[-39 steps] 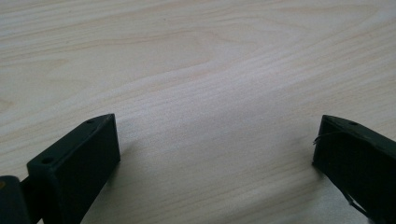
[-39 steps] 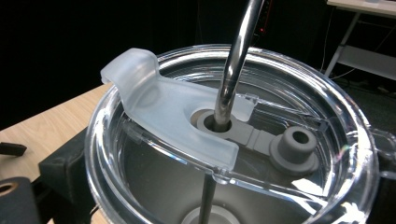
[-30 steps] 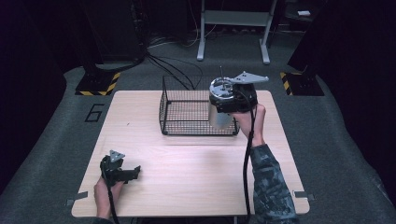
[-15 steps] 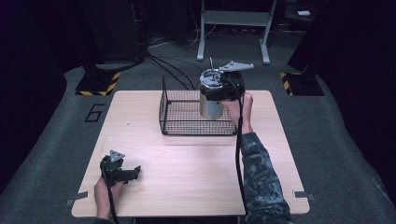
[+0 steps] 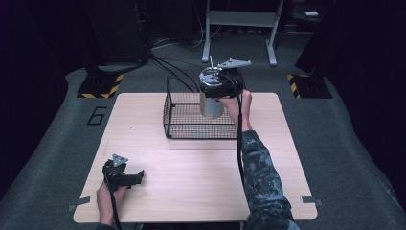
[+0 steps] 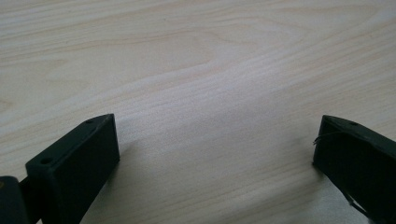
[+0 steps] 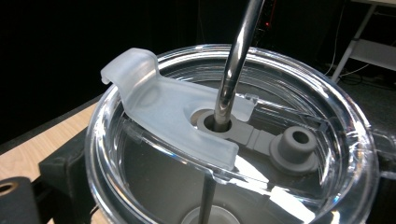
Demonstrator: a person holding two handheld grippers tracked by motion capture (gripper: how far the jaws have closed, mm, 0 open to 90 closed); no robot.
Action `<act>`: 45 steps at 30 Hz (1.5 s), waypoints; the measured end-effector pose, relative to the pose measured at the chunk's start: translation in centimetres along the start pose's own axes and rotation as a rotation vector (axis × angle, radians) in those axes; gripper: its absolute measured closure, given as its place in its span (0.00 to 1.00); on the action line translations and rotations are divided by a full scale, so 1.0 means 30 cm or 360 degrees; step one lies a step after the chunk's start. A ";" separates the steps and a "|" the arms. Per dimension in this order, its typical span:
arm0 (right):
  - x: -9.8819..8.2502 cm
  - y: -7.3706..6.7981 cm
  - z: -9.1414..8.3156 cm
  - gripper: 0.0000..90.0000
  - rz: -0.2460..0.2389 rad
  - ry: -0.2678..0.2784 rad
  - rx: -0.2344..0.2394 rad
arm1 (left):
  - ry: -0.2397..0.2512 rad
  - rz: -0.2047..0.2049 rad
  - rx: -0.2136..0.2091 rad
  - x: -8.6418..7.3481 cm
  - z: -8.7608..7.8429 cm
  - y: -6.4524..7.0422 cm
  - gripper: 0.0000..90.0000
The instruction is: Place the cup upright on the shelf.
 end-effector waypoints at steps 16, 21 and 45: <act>-0.005 -0.001 0.095 0.04 0.0031 -0.0018 -0.0039 | 0.0010 -0.0029 -0.0004 0.000 0.003 0.004 0.00; -0.015 -0.010 0.134 0.04 0.0043 -0.0047 -0.0056 | 0.0008 -0.0029 -0.0004 0.000 0.002 0.004 0.00; -0.102 0.004 0.268 0.04 0.0113 -0.0142 -0.0107 | 0.0010 -0.0027 -0.0002 0.000 0.003 0.005 0.00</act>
Point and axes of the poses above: each handheld gripper's, and its own axes: z roughly forward along the jaws, x roughly out of its top, y roughly to its right, the point moved 2 cm from there along z, roughly forward along the jaws, and after that the axes turned 13 degrees about -x, right-handed, at the moved point
